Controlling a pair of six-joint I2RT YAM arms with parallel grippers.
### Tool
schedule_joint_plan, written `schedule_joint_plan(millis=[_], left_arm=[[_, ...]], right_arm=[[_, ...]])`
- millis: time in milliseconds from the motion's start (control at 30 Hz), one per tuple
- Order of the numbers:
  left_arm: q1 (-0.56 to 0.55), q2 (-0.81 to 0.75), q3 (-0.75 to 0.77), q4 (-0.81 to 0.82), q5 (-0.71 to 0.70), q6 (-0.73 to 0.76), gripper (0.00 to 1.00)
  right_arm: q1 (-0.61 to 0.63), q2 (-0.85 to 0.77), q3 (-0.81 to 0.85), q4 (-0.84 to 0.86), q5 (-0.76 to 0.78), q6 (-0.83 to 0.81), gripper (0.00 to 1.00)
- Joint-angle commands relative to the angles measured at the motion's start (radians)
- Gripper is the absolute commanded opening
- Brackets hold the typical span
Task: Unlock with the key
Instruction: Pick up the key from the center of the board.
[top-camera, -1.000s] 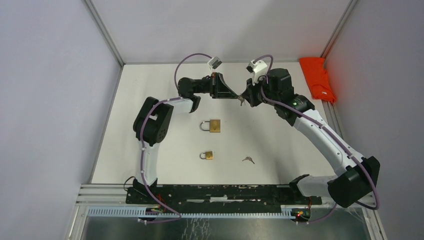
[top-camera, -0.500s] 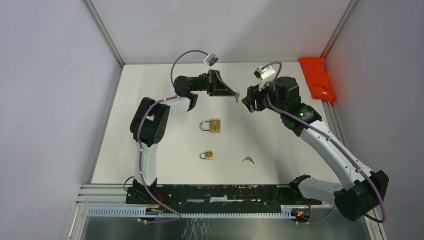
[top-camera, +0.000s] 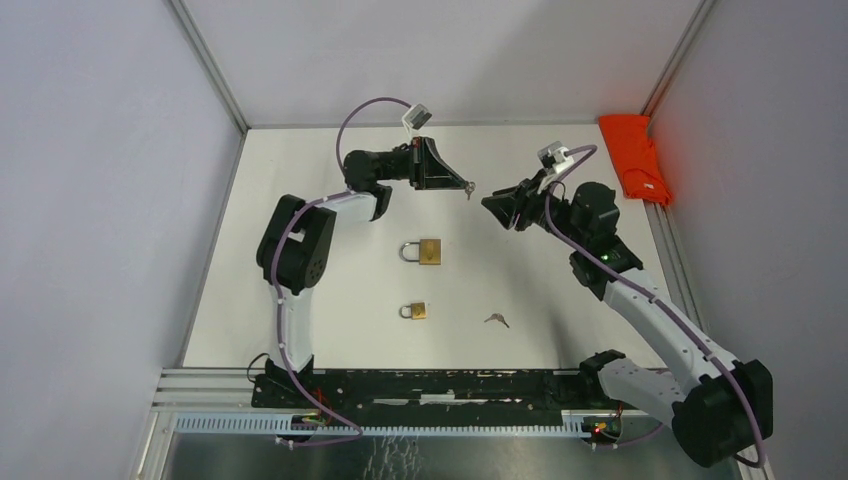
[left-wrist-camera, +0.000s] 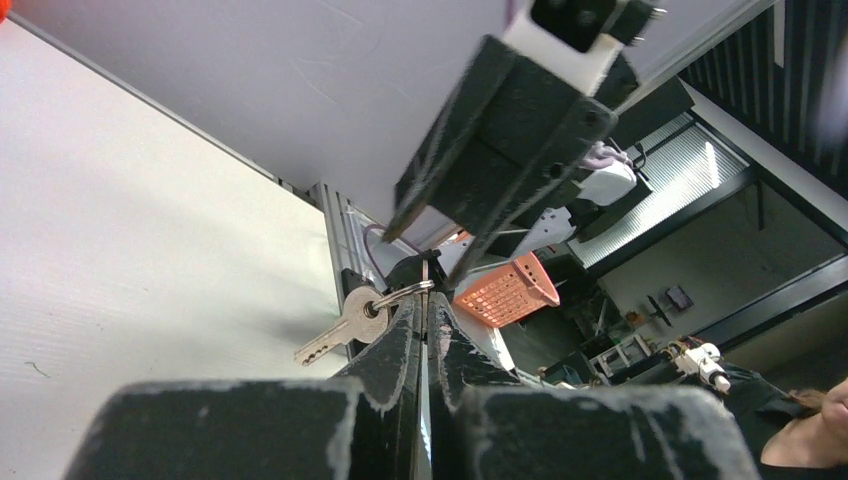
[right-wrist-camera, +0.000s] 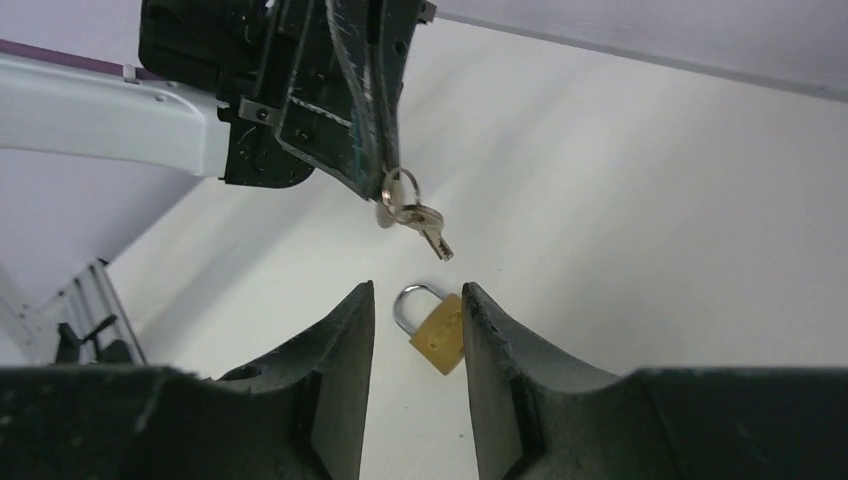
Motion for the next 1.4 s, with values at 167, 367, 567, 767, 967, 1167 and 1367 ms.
schedule_joint_plan(millis=[167, 367, 567, 767, 967, 1167, 1367], left_arm=[[0.000, -0.107, -0.010, 0.247, -0.005, -0.023, 0.02], [0.000, -0.098, -0.013, 0.247, -0.011, -0.023, 0.02], [0.001, -0.095, -0.007, 0.247, -0.016, -0.026, 0.02], [-0.002, -0.108, -0.012, 0.247, -0.016, -0.026, 0.02], [-0.001, -0.111, -0.014, 0.247, -0.016, -0.026, 0.02], [-0.001, -0.103, -0.010, 0.247, -0.016, -0.029, 0.02], [-0.001, -0.108, -0.001, 0.247, -0.022, -0.032, 0.02]], right_arm=[[-0.057, 0.059, -0.092, 0.487, -0.219, 0.283, 0.41], [-0.057, 0.064, -0.084, 0.573, -0.258, 0.354, 0.41], [-0.057, 0.084, -0.074, 0.563, -0.281, 0.360, 0.39], [-0.057, 0.119, -0.076, 0.594, -0.271, 0.369, 0.37], [-0.058, 0.161, -0.038, 0.623, -0.273, 0.382, 0.36], [-0.057, 0.199, -0.007, 0.639, -0.277, 0.394, 0.32], [-0.058, 0.228, 0.009, 0.623, -0.310, 0.395, 0.28]])
